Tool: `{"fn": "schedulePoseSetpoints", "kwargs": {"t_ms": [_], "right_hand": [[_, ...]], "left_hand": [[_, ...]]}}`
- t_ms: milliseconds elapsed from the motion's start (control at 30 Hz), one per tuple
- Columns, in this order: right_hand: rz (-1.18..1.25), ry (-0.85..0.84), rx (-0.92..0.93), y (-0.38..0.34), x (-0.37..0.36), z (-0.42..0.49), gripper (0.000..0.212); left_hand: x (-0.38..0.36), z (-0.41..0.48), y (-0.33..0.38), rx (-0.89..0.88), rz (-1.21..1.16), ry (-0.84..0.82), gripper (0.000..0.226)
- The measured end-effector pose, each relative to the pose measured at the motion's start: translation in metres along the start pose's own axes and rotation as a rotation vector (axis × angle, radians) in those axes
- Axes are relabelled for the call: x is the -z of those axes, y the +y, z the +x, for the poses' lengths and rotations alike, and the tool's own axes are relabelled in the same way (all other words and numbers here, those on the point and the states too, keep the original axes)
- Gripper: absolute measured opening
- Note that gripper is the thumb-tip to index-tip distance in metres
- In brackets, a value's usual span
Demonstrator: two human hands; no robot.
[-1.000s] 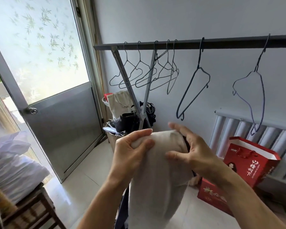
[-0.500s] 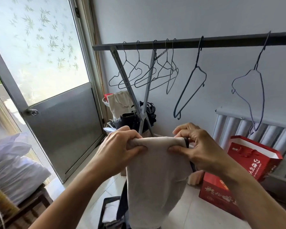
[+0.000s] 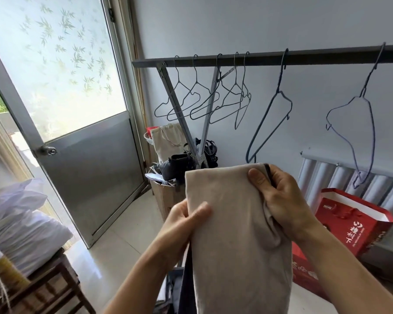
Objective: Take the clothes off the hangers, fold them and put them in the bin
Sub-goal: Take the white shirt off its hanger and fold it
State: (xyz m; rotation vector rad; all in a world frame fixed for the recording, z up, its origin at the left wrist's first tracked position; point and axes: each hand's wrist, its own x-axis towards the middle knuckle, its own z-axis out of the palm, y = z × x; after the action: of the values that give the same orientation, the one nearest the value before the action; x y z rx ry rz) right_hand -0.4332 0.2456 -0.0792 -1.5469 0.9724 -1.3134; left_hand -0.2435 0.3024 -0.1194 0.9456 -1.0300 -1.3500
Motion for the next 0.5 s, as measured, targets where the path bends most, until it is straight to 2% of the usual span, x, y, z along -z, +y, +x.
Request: {"fn": "schedulePoseSetpoints", "kwargs": {"t_ms": [100,167,267,367,433,500], "right_hand": [[0.06,0.0,-0.07,0.002,0.005,0.004,0.024],[0.103,-0.024,-0.134,0.003,0.009,0.004,0.026],[0.243,-0.085,-0.283,0.001,0.019,0.002,0.045],[0.525,-0.213,-0.421,0.001,0.031,-0.007,0.055],[0.644,-0.303,-0.465,0.01,0.036,-0.016,0.077],[0.649,-0.333,-0.495,0.023,0.036,-0.023,0.103]], "left_hand": [[-0.001,-0.004,-0.013,0.066,0.051,-0.035,0.06],[-0.002,-0.005,-0.016,0.084,0.075,0.008,0.044],[-0.004,-0.003,-0.016,0.066,0.094,0.052,0.031],[-0.006,0.0,-0.01,0.038,0.118,0.072,0.03],[-0.008,0.003,-0.005,0.024,0.123,0.094,0.029],[-0.009,0.007,-0.003,0.023,0.113,0.116,0.031]]}}
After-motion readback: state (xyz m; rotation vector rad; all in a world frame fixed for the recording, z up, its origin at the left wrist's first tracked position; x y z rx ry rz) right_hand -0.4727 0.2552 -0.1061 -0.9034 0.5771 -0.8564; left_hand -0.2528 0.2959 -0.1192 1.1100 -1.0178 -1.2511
